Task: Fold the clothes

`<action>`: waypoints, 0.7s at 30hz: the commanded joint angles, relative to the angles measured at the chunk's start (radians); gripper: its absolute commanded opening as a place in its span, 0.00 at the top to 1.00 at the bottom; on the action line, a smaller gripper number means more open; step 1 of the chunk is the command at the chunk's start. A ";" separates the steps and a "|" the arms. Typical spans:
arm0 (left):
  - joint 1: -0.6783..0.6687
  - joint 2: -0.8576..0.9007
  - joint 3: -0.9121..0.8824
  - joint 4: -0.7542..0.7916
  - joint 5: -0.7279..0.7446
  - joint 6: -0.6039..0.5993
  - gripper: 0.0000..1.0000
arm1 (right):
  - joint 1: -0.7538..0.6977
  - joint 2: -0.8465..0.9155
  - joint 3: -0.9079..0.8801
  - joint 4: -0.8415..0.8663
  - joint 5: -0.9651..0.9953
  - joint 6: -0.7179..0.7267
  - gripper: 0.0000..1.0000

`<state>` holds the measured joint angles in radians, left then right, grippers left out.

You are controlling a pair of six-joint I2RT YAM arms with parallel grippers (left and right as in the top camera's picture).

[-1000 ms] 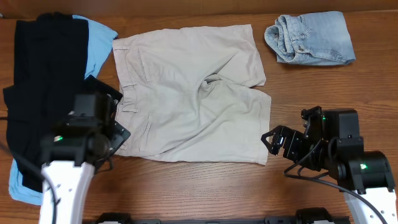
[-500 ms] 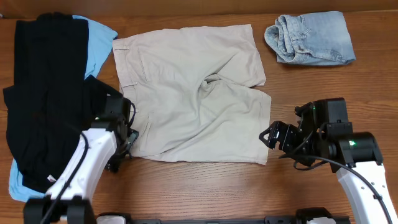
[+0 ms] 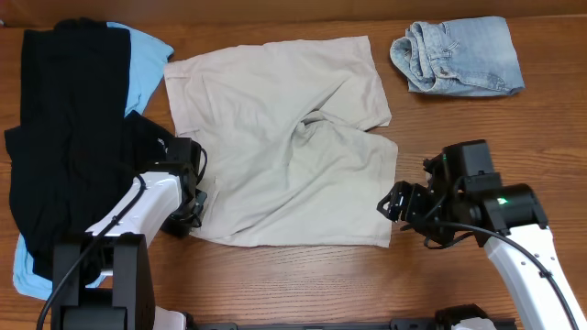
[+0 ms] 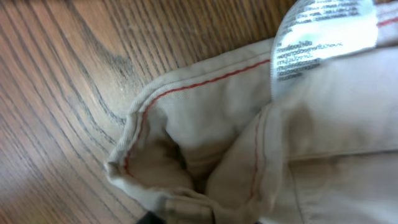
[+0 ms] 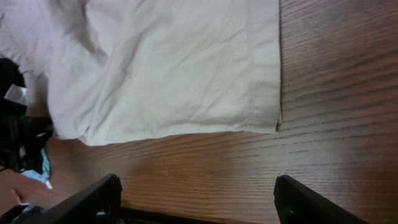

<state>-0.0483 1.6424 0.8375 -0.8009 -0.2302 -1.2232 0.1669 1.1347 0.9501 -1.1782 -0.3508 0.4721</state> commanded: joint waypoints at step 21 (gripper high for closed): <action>0.002 0.033 -0.015 0.001 0.074 0.102 0.93 | 0.301 0.177 -0.325 0.295 0.245 0.615 0.37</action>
<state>-0.0479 1.6424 0.8394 -0.8021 -0.2173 -1.1496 0.4561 1.2839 0.6651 -0.9165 -0.1291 0.9981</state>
